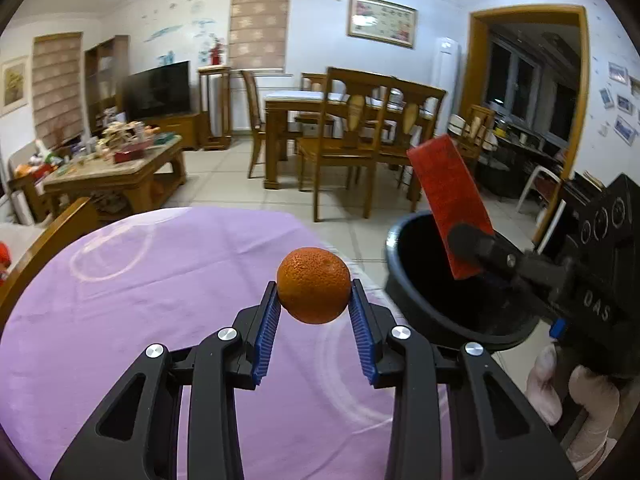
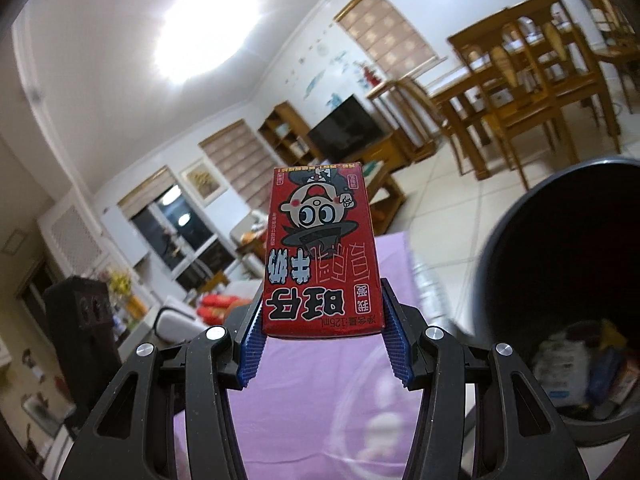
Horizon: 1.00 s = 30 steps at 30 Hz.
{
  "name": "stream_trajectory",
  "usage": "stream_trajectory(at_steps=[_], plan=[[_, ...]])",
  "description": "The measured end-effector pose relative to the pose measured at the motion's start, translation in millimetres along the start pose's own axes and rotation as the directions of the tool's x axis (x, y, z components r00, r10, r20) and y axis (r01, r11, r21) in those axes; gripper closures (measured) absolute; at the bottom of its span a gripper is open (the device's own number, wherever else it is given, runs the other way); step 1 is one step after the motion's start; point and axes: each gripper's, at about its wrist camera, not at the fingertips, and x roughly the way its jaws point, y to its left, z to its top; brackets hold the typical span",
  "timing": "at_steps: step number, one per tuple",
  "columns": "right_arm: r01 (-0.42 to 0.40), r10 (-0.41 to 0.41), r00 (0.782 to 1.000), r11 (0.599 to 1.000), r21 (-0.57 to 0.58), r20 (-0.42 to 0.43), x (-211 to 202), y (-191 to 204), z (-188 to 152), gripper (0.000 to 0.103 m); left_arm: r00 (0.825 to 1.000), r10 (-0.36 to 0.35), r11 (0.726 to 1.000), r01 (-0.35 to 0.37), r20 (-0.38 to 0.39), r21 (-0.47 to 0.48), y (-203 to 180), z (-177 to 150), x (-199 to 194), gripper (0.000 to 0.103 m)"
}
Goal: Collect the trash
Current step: 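Carry the orange and red milk box over the bin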
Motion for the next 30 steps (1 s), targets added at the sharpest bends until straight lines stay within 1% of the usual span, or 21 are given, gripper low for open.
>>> stream_trajectory(at_steps=[3, 7, 10, 12, 15, 18, 21, 22, 24, 27, 30], plan=[[0.035, -0.035, 0.998, 0.999, 0.012, 0.046, -21.2, -20.9, 10.1, 0.052, 1.000, -0.030, 0.999, 0.030, -0.008, 0.032, -24.1, 2.5, 10.6, 0.068], [0.101, -0.104, 0.989, 0.994, 0.037, 0.101, -52.3, -57.1, 20.7, 0.052, 0.998, -0.066, 0.995, 0.068, -0.022, 0.073, -54.4, 5.9, 27.3, 0.068], [0.159, -0.167, 0.977, 0.985, 0.068, 0.133, -71.2, -87.9, 25.7, 0.052, 0.995, -0.093, 0.990, 0.096, -0.036, 0.104, -75.5, 7.7, 42.2, 0.068], [0.203, -0.215, 0.965, 0.975, 0.095, 0.151, -85.6, -109.0, 27.5, 0.052, 0.993, -0.112, 0.986, 0.117, -0.049, 0.116, -85.4, 8.1, 50.7, 0.068], [0.266, -0.287, 0.945, 0.953, 0.143, 0.154, -99.7, -138.2, 28.9, 0.052, 0.986, -0.144, 0.977, 0.155, -0.082, 0.146, -105.9, 9.5, 71.5, 0.068], [0.317, -0.343, 0.928, 0.932, 0.178, 0.147, -112.6, -159.5, 23.6, 0.052, 0.978, -0.174, 0.969, 0.190, -0.112, 0.158, -123.6, 8.1, 86.6, 0.068], [0.334, -0.364, 0.920, 0.922, 0.199, 0.143, -117.7, -177.4, 22.6, 0.052, 0.968, -0.203, 0.960, 0.226, -0.146, 0.164, -137.6, 6.1, 102.4, 0.068], [0.346, -0.378, 0.915, 0.916, 0.203, 0.142, -121.8, -184.3, 22.4, 0.052, 0.965, -0.208, 0.957, 0.234, -0.159, 0.170, -144.6, 5.6, 109.0, 0.068], [0.359, -0.391, 0.911, 0.910, 0.209, 0.135, -118.6, -190.3, 22.0, 0.052, 0.958, -0.221, 0.952, 0.252, -0.181, 0.174, -152.7, 3.5, 118.7, 0.068], [0.386, -0.416, 0.901, 0.898, 0.210, 0.123, -113.3, -200.2, 23.3, 0.052, 0.952, -0.227, 0.948, 0.265, -0.206, 0.179, -159.7, 3.1, 130.8, 0.068], [0.397, -0.425, 0.899, 0.893, 0.213, 0.106, -109.4, -206.5, 23.7, 0.052, 0.947, -0.224, 0.946, 0.268, -0.228, 0.184, -163.2, -0.4, 137.6, 0.068]])
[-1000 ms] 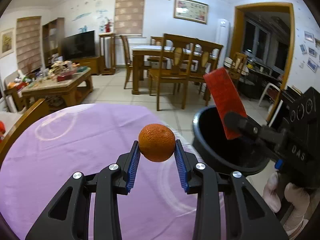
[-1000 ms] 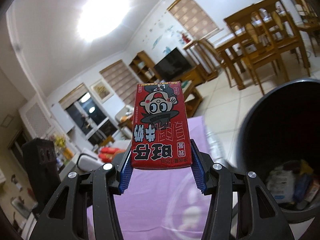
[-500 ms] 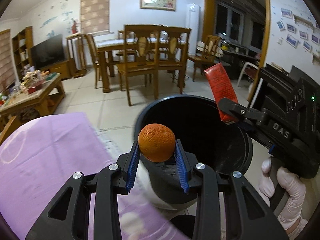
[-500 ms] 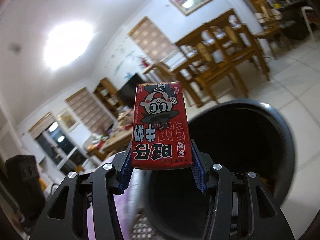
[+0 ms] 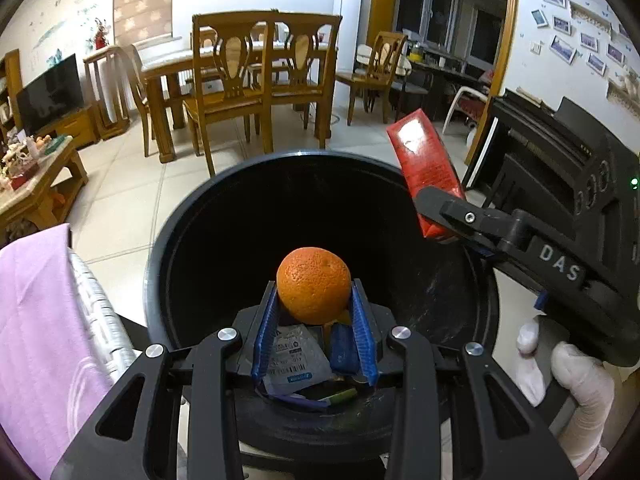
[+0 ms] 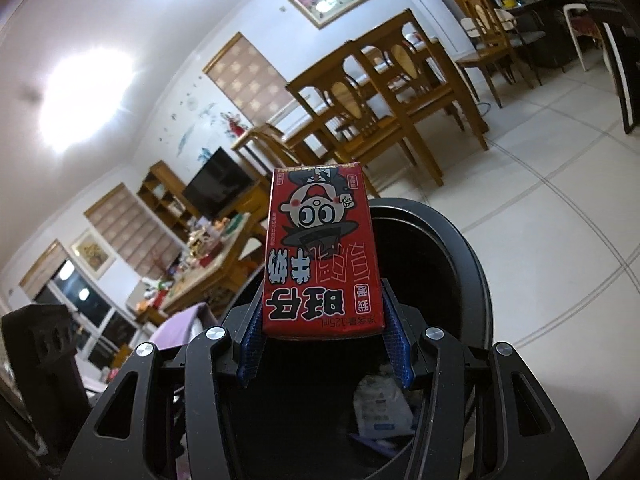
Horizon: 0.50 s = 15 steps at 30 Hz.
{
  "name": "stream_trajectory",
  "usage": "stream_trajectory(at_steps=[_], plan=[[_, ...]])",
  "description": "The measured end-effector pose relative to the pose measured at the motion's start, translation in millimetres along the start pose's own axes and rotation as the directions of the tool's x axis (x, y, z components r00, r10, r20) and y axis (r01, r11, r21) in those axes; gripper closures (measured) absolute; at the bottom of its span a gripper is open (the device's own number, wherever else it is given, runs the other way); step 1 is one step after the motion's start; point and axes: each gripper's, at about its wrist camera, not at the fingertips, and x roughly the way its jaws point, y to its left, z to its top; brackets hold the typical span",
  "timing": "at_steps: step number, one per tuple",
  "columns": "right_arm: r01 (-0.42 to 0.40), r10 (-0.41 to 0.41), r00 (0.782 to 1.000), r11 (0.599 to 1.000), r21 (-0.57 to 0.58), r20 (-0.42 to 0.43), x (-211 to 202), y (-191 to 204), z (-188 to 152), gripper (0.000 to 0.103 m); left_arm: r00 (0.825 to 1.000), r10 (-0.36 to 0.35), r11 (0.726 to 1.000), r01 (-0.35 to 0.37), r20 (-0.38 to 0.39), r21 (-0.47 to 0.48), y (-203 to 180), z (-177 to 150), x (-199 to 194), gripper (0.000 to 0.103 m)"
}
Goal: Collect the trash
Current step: 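Carry the orange and red milk box over the bin, then open both tools to drop the orange and milk box into the bin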
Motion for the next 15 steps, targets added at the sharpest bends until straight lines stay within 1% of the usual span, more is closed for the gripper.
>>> stream_trajectory(at_steps=[3, 11, 12, 13, 14, 15], plan=[[0.007, -0.007, 1.000, 1.000, -0.006, -0.006, 1.3, -0.4, -1.7, 0.052, 1.000, -0.002, 1.000, 0.002, -0.017, 0.003, -2.1, -2.8, 4.5, 0.068], [0.031, -0.031, 0.999, 0.999, -0.039, -0.019, 4.7, 23.3, -4.0, 0.051, 1.000, -0.002, 1.000, 0.002, -0.025, 0.012, -4.4, -3.1, 2.6, 0.066], [0.031, -0.032, 0.999, 0.999, -0.039, -0.023, 5.6, 23.9, -4.5, 0.051, 1.000, 0.004, 1.000, -0.003, -0.024, 0.013, -4.7, -3.1, 1.4, 0.066], [0.030, -0.031, 0.999, 0.999, -0.039, -0.027, 5.1, 25.4, -3.2, 0.043, 1.000, 0.012, 1.000, -0.011, -0.025, 0.015, -5.7, -2.2, 1.3, 0.065], [0.032, -0.033, 0.999, 0.999, -0.037, -0.029, 4.7, 26.1, -2.1, 0.037, 1.000, 0.019, 1.000, -0.019, -0.021, 0.017, -6.6, -1.1, 0.4, 0.059], [0.037, -0.038, 0.999, 0.999, -0.033, -0.026, 3.6, 27.5, -2.6, 0.028, 0.999, 0.028, 0.999, -0.028, -0.014, 0.019, -6.6, -0.5, -1.8, 0.038]])
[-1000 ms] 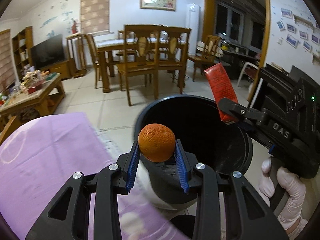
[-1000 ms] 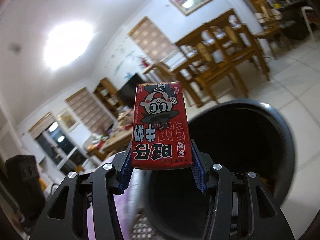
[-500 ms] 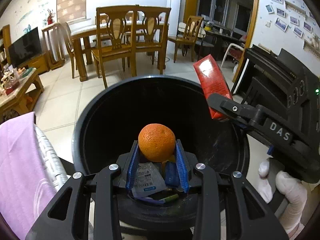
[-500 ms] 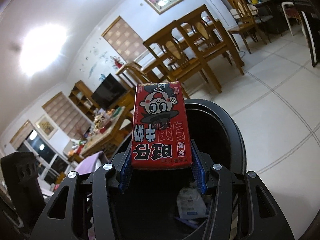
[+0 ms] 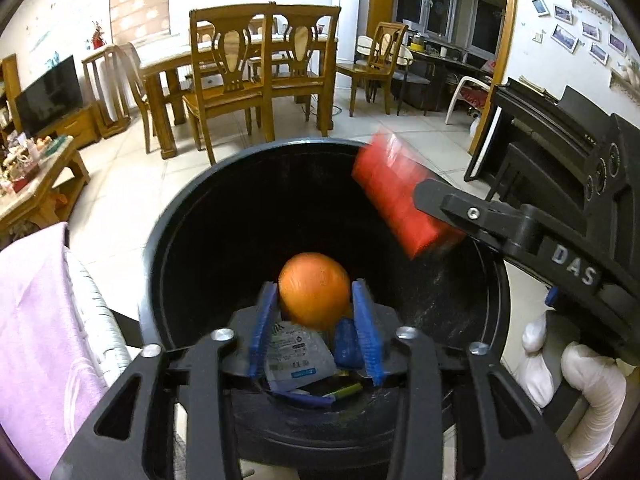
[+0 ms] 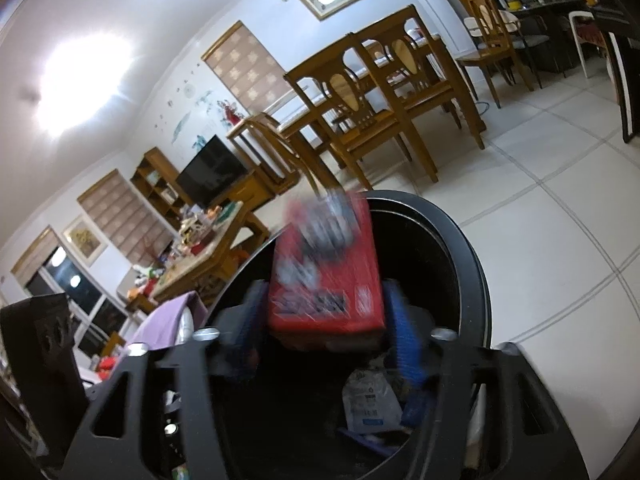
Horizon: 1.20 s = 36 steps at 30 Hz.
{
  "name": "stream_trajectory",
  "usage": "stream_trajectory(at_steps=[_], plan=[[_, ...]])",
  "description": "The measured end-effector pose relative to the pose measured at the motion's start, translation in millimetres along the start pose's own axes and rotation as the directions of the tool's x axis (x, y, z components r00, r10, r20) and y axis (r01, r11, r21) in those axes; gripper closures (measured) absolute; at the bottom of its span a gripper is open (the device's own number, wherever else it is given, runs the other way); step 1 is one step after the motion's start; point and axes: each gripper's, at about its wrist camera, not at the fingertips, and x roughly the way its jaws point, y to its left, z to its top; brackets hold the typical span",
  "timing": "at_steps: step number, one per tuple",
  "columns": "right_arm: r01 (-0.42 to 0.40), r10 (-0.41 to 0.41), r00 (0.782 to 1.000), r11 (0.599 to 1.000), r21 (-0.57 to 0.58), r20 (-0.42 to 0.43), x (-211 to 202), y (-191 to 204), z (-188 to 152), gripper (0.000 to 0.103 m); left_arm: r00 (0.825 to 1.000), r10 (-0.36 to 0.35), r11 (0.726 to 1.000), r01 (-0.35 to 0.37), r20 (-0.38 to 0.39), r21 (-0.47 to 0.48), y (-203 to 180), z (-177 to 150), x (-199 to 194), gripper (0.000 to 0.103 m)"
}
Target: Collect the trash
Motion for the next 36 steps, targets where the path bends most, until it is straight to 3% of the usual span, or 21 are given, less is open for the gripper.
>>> stream_trajectory(at_steps=[2, 6, 14, 19, 22, 25, 28, 32, 36], plan=[[0.006, -0.006, 1.000, 1.000, 0.003, 0.010, -1.5, 2.8, -0.4, 0.024, 0.998, 0.050, 0.999, -0.050, 0.039, 0.005, 1.0, 1.0, -8.6, 0.011], [0.002, -0.002, 1.000, 1.000, -0.003, 0.030, -4.6, 5.7, -1.2, 0.022, 0.996, 0.047, 0.998, -0.049, 0.074, 0.025, -0.3, 2.6, -23.4, 0.005], [-0.001, 0.001, 0.999, 1.000, -0.012, 0.032, -7.4, 18.5, -5.1, 0.008, 0.999, 0.007, 1.000, -0.009, 0.054, 0.029, 2.8, -3.6, -33.9, 0.005], [0.003, -0.003, 1.000, 1.000, -0.030, 0.015, -1.8, 37.4, -9.1, 0.005, 0.996, -0.004, 0.999, 0.008, 0.091, -0.040, 27.0, -16.2, -55.2, 0.005], [0.017, -0.017, 1.000, 0.998, -0.057, 0.001, 6.5, 55.1, -15.5, 0.005, 0.992, 0.032, 0.996, -0.022, 0.120, -0.090, 46.1, -25.6, -72.6, 0.005], [0.007, -0.007, 1.000, 0.992, -0.128, 0.004, 14.6, 86.5, -29.0, 0.005, 0.982, 0.114, 0.985, -0.093, 0.149, -0.142, 71.9, -41.6, -94.7, 0.005], [-0.001, 0.010, 0.999, 0.968, -0.252, 0.034, 19.9, 131.7, -47.0, 0.005, 0.956, 0.242, 0.958, -0.207, 0.168, -0.201, 101.3, -62.6, -119.2, 0.005], [-0.071, 0.091, 0.995, 0.925, -0.374, 0.037, 27.6, 193.9, -73.8, 0.005, 0.895, 0.404, 0.890, -0.336, 0.191, -0.309, 149.3, -95.8, -159.4, 0.005], [-0.193, 0.212, 0.977, 0.883, -0.427, -0.004, 39.4, 260.7, -106.3, 0.005, 0.820, 0.544, 0.798, -0.438, 0.179, -0.414, 193.3, -126.5, -198.1, 0.005]])
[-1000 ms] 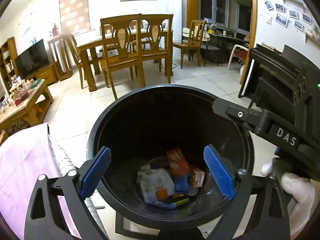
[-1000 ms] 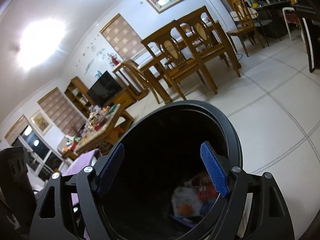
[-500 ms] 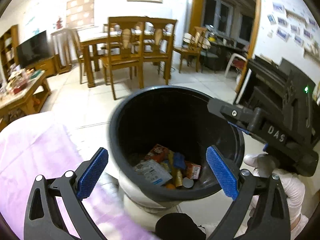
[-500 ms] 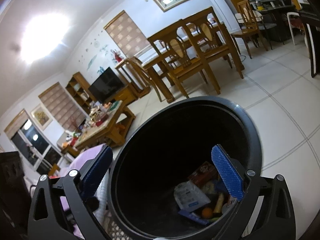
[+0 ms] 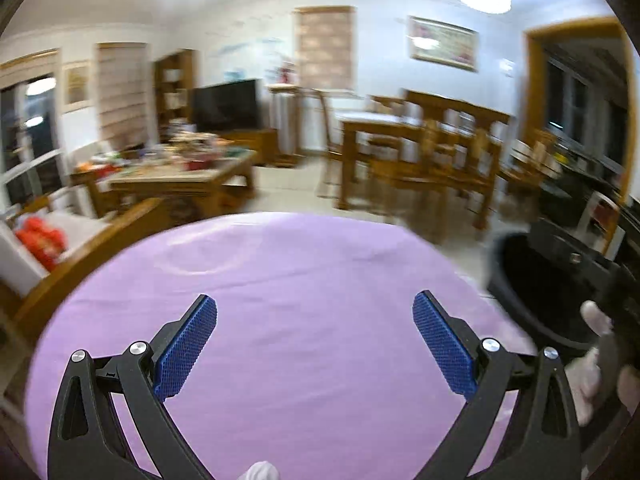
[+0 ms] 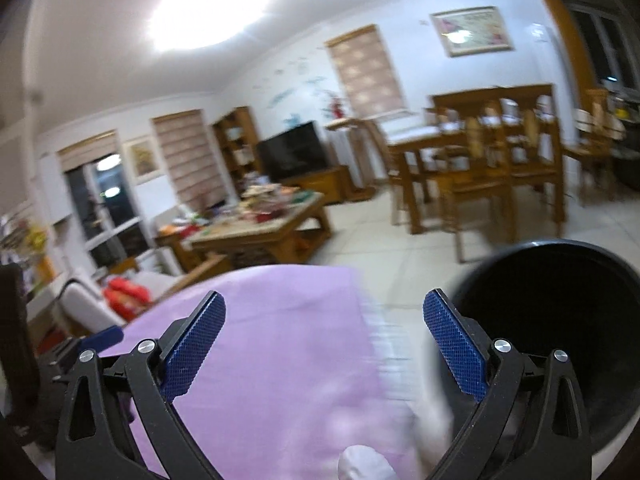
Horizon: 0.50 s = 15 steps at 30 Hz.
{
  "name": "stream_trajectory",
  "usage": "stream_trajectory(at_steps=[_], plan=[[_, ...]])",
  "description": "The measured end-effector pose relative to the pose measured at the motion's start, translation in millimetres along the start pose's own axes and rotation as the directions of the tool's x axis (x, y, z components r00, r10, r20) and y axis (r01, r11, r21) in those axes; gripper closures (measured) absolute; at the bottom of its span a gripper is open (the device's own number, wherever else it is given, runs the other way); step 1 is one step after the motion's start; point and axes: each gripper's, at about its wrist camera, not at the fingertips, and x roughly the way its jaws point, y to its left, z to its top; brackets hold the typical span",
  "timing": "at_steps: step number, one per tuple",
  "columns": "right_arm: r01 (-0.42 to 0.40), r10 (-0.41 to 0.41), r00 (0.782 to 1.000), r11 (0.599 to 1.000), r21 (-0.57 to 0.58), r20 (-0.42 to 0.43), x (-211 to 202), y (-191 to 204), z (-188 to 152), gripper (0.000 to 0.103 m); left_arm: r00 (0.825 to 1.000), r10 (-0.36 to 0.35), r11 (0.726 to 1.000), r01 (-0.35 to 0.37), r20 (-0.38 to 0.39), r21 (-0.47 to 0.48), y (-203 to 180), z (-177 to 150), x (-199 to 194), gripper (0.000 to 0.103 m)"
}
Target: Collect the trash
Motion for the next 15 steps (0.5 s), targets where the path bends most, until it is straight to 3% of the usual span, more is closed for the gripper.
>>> stream_trajectory(at_steps=[4, 9, 15], plan=[[-0.070, 0.070, 0.998, 0.995, -0.077, -0.002, 29.0, 60.4, -4.1, 0.005, 0.994, 0.107, 0.993, -0.105, 0.026, -0.054, 46.9, -4.2, -7.2, 0.005], [-0.099, 0.103, 0.995, 0.982, -0.159, 0.016, 58.8, 118.2, -12.3, 0.005, 0.982, 0.184, 0.974, -0.178, 0.032, -0.137, 83.7, -6.8, -7.7, 0.005], [-0.128, 0.144, 0.987, 0.975, -0.183, 0.077, 67.5, 148.3, -14.2, 0.005, 0.976, 0.213, 0.962, -0.202, 0.043, -0.183, 99.0, -9.3, -5.2, 0.005]])
